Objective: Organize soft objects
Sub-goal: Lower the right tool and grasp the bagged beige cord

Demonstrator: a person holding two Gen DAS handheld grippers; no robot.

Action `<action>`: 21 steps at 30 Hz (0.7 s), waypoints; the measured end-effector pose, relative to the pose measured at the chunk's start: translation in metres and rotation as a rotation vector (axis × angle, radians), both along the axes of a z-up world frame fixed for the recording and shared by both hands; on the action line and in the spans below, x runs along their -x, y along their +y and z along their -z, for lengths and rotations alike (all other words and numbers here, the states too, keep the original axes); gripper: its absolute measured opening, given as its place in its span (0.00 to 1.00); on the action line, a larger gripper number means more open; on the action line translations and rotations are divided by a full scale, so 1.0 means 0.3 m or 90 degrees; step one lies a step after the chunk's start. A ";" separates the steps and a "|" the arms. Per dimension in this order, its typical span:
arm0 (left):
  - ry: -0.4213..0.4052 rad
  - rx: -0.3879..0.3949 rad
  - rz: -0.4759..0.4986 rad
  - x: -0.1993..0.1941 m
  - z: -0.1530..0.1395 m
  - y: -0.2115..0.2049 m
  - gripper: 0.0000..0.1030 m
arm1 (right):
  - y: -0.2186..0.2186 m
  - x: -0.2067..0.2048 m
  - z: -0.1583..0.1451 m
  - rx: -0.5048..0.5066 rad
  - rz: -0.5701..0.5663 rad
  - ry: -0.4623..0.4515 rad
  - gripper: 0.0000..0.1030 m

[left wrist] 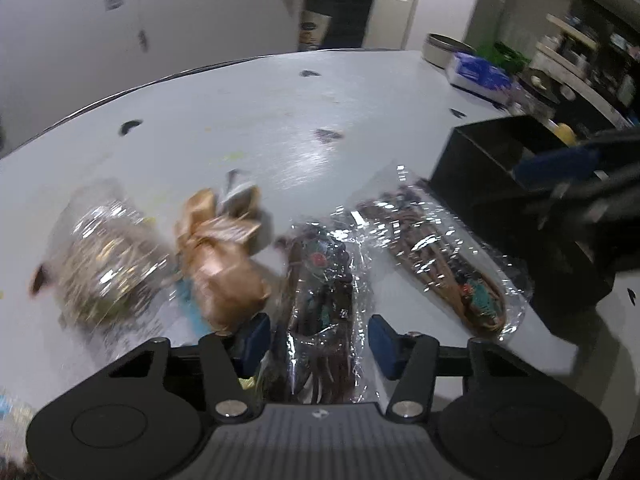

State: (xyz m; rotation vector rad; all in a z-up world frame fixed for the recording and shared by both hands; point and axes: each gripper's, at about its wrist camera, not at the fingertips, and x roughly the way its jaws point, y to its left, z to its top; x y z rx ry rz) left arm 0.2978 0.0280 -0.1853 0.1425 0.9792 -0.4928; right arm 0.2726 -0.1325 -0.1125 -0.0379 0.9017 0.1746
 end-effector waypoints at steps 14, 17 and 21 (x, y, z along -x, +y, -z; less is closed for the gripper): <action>0.086 0.065 -0.151 0.063 -0.018 0.094 0.51 | 0.156 -0.051 0.218 0.194 -0.086 0.095 0.64; 0.088 0.052 -0.149 0.065 -0.022 0.079 0.51 | 0.154 -0.040 0.214 0.160 -0.074 0.107 0.57; 0.090 0.035 -0.139 0.068 -0.026 0.062 0.50 | 0.157 -0.007 0.219 0.112 -0.077 0.136 0.53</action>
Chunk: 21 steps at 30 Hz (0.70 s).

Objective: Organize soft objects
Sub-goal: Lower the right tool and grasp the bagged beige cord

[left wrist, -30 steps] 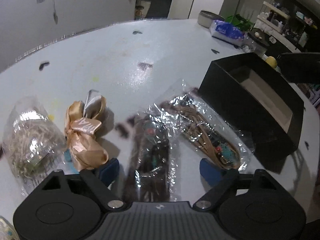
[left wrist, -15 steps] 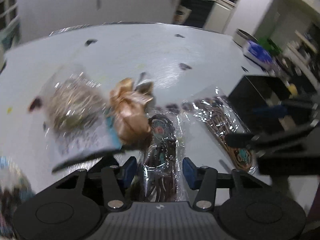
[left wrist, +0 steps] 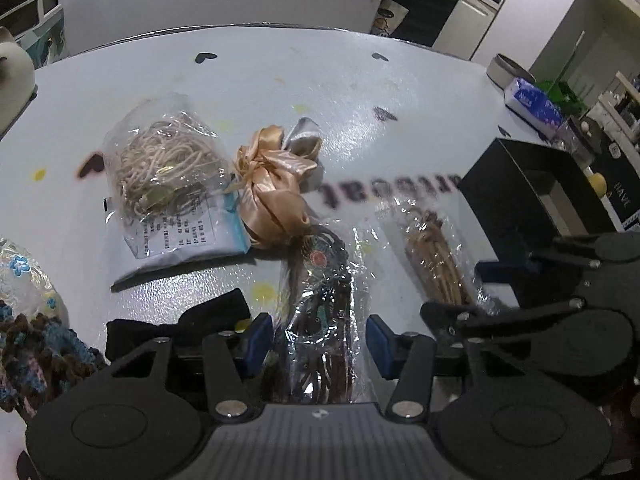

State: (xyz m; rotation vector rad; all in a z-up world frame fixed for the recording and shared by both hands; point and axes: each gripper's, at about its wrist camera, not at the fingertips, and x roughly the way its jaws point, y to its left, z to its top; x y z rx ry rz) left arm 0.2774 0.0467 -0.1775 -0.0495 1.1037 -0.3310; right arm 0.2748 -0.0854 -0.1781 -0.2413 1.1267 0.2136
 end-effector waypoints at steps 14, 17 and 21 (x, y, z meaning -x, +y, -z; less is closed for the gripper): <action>0.026 0.001 -0.009 0.043 -0.001 0.009 0.53 | -0.082 0.064 -0.007 -0.110 0.103 0.034 0.64; 0.024 -0.006 -0.004 0.051 0.000 0.005 0.49 | -0.087 0.076 0.008 -0.123 0.101 0.045 0.65; 0.024 -0.004 -0.019 0.053 0.000 0.012 0.38 | -0.088 0.085 0.002 -0.123 0.099 0.038 0.45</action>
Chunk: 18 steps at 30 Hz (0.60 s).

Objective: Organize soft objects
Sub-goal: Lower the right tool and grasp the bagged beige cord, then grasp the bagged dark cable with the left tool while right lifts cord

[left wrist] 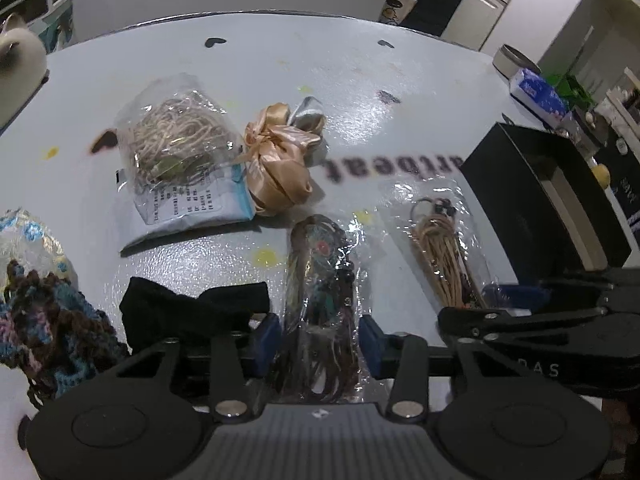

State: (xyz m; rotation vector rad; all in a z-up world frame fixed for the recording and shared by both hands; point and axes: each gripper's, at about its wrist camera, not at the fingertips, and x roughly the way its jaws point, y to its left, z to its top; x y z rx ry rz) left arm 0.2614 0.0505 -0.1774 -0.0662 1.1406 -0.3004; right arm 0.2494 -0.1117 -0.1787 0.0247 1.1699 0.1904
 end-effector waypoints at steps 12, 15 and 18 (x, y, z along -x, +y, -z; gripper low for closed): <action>-0.039 0.088 -0.090 0.075 -0.057 0.066 0.30 | -0.007 0.050 -0.066 -0.026 -0.018 -0.038 0.26; -0.059 0.095 -0.100 0.103 -0.090 0.064 0.29 | -0.010 0.071 -0.107 -0.033 -0.026 -0.066 0.26; -0.058 0.077 -0.098 0.120 -0.098 0.047 0.29 | -0.017 0.091 -0.140 -0.044 -0.033 -0.085 0.26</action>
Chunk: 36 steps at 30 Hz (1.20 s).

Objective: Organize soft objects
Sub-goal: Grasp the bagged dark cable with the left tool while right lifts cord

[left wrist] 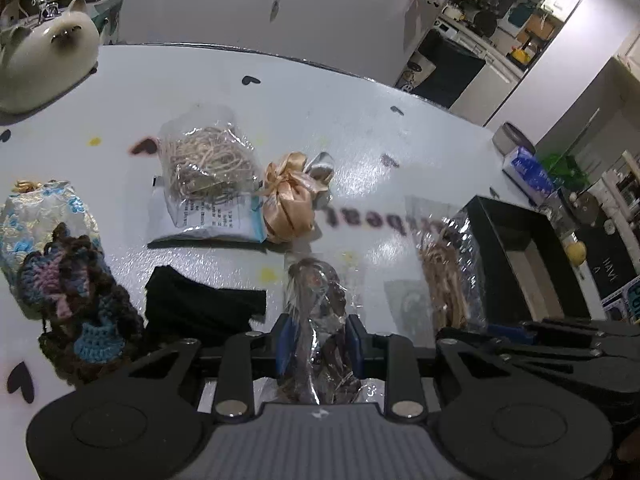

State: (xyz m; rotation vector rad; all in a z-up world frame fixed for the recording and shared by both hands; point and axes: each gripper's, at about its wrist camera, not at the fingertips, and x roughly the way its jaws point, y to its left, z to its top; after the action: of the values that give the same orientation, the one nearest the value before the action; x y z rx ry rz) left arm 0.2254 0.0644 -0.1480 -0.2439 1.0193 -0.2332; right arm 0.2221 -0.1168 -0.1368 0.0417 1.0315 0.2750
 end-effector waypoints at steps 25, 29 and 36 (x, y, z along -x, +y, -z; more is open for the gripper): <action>0.033 -0.133 -0.070 0.012 0.065 -0.223 0.30 | -0.207 0.009 -0.080 -0.040 -0.119 -0.051 0.26; -0.012 -0.101 -0.116 0.036 -0.010 -0.236 0.30 | -0.249 0.005 -0.114 -0.055 -0.124 -0.069 0.26; -0.096 -0.036 -0.164 0.034 -0.158 -0.298 0.30 | -0.366 -0.012 -0.172 -0.074 -0.101 -0.107 0.26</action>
State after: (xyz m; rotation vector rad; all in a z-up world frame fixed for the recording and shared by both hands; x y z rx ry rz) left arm 0.2153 -0.0250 -0.1005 -0.2983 0.8340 0.0114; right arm 0.2259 -0.2265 -0.0851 0.0410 0.8522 0.4758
